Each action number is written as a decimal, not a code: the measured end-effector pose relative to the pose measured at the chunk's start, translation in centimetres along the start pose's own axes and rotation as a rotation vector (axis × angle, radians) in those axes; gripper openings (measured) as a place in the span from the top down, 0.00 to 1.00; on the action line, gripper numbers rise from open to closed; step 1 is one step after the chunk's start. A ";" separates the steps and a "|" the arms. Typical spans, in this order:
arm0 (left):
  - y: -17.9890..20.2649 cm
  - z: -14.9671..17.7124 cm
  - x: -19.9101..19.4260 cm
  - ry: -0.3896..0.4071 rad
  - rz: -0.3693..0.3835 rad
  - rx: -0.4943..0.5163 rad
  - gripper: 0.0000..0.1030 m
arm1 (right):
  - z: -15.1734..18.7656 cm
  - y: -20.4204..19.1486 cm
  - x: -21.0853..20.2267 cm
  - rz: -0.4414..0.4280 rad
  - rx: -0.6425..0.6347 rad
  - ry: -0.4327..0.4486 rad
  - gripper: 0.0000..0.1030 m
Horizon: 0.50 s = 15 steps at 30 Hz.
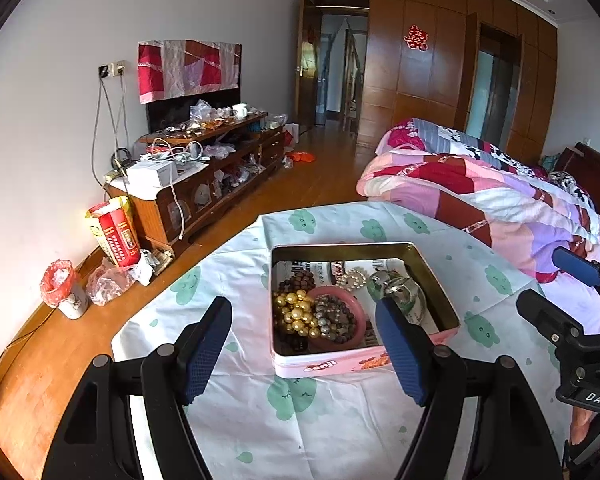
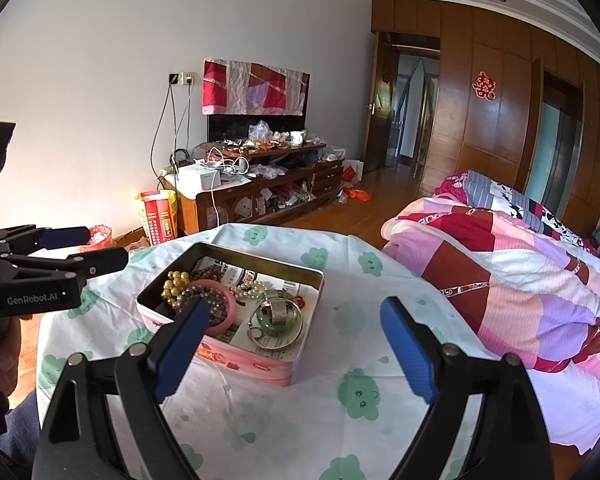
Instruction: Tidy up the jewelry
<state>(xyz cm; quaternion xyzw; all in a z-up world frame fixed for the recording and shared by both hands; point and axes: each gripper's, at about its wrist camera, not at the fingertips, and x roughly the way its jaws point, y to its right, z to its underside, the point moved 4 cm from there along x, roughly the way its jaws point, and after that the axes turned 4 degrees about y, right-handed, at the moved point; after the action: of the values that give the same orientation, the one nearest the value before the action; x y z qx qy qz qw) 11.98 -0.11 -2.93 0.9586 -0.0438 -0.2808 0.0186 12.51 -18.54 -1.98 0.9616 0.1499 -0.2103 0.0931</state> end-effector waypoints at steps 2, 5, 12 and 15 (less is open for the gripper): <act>0.0 -0.1 -0.1 0.006 -0.005 -0.002 0.28 | 0.0 0.0 -0.1 0.003 -0.001 0.003 0.13; -0.1 -0.2 -0.2 0.011 0.005 -0.009 0.28 | 0.0 0.1 -0.2 0.007 0.000 0.010 0.13; -0.5 -0.2 -0.2 0.016 -0.045 -0.007 0.14 | -0.2 0.2 -0.5 0.026 -0.012 0.035 0.09; -0.6 -0.1 -0.3 0.036 -0.055 0.000 0.10 | -0.2 0.2 -0.5 0.026 -0.014 0.033 0.09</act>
<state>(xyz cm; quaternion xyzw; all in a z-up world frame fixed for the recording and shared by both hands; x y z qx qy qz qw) 11.78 0.53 -2.74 0.9643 -0.0171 -0.2640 0.0116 12.26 -18.75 -1.58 0.9661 0.1404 -0.1921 0.0998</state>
